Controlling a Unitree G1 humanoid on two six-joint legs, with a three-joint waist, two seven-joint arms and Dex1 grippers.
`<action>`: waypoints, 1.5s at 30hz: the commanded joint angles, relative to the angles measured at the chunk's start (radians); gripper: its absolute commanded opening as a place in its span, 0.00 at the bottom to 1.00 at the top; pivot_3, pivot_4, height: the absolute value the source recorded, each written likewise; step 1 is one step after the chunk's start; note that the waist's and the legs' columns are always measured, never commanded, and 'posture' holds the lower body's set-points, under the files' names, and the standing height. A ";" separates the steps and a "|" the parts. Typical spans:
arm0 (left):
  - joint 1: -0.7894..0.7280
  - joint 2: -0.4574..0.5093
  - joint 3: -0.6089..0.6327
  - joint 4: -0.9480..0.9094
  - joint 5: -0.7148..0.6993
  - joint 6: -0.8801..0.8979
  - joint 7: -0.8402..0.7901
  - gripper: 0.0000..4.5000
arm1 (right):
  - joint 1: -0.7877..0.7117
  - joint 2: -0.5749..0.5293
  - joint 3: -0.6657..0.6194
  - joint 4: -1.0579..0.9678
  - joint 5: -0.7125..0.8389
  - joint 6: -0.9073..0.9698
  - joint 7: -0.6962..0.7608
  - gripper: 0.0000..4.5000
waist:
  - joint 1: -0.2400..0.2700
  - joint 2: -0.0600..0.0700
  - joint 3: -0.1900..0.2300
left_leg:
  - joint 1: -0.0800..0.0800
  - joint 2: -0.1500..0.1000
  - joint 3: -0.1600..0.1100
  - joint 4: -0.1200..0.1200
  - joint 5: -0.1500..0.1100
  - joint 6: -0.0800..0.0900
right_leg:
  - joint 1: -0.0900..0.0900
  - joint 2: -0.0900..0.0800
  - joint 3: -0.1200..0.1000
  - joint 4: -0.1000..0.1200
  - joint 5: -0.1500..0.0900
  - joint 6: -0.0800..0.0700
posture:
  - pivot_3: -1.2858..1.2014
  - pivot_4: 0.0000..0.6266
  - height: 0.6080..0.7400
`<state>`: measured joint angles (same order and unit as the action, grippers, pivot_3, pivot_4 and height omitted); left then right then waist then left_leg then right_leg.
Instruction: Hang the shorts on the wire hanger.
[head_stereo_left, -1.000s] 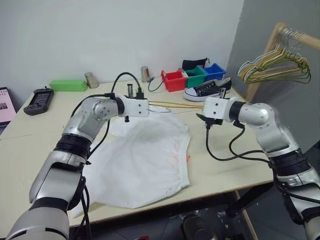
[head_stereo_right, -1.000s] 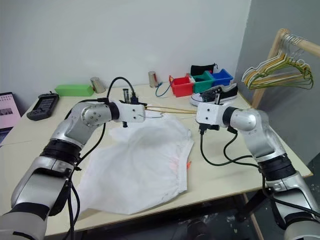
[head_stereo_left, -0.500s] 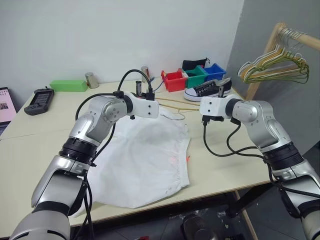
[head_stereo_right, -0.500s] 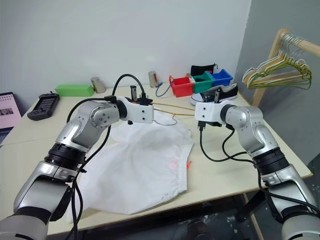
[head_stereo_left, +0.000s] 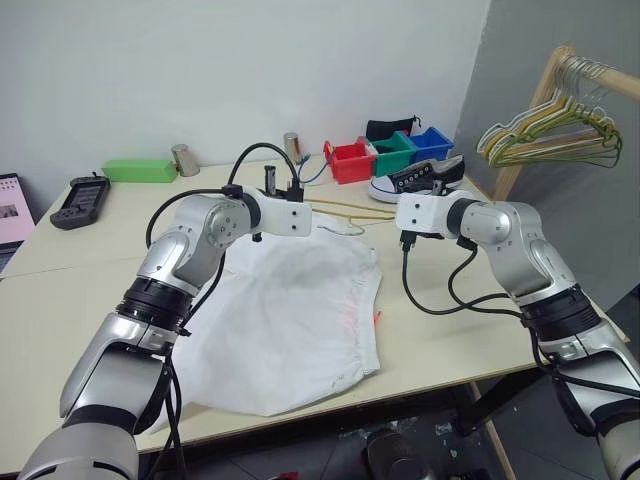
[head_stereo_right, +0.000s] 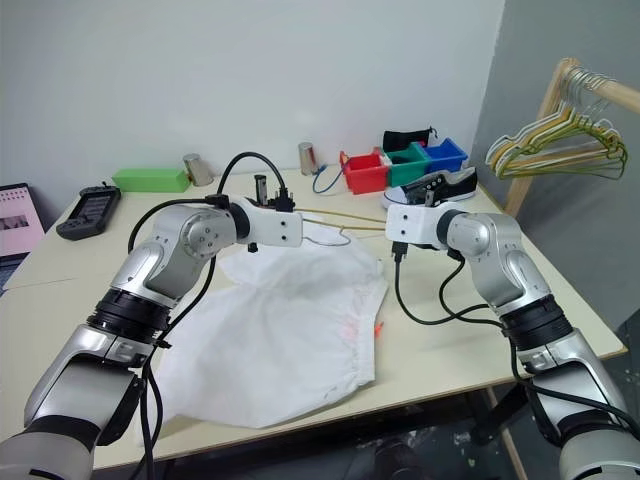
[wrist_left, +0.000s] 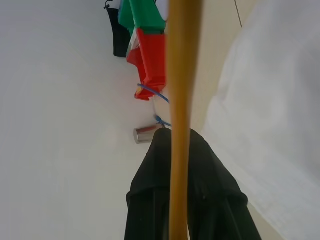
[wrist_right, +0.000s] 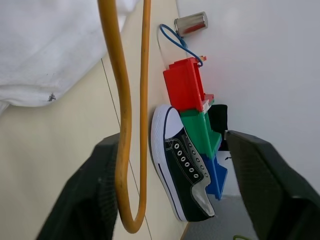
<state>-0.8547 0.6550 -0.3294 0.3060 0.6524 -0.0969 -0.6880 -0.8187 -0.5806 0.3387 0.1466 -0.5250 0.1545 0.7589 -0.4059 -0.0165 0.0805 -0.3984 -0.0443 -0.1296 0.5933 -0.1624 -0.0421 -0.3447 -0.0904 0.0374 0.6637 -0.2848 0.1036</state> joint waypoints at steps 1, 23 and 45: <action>-0.008 0.008 0.009 -0.042 -0.004 0.006 0.001 0.00 | -0.042 -0.004 -0.010 0.003 -0.004 -0.019 -0.014 0.49 | 0.000 0.000 0.000 | 0.000 0.000 0.000 0.000 0.000 0.000 | 0.000 0.000 0.000 0.000 0.000 0.000 | 0.40 0.06 1.00; -0.004 0.010 0.036 -0.049 -0.097 -0.041 -0.024 0.33 | -0.029 -0.005 -0.030 0.012 0.029 -0.024 0.010 0.00 | 0.001 0.000 0.000 | 0.000 0.000 0.000 0.000 0.000 0.000 | 0.000 0.000 0.000 0.000 0.000 0.000 | 0.40 0.07 1.00; 0.287 0.064 0.320 -0.558 -0.900 0.540 -0.394 0.99 | 0.146 -0.149 -0.169 0.028 0.353 0.366 0.324 0.00 | 0.033 0.000 0.000 | 0.000 0.000 0.000 0.000 0.000 0.000 | 0.002 0.000 0.000 0.000 0.000 -0.001 | 0.41 0.06 1.00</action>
<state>-0.5850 0.6983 -0.0706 -0.1638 -0.1633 0.3544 -1.0678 -0.6781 -0.7056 0.2165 0.2190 -0.2360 0.4274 1.0217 -0.3732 -0.0160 0.0802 -0.3979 -0.0435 -0.1299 0.5935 -0.1624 -0.0421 -0.3430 -0.0903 0.0372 0.6632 -0.2854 0.1025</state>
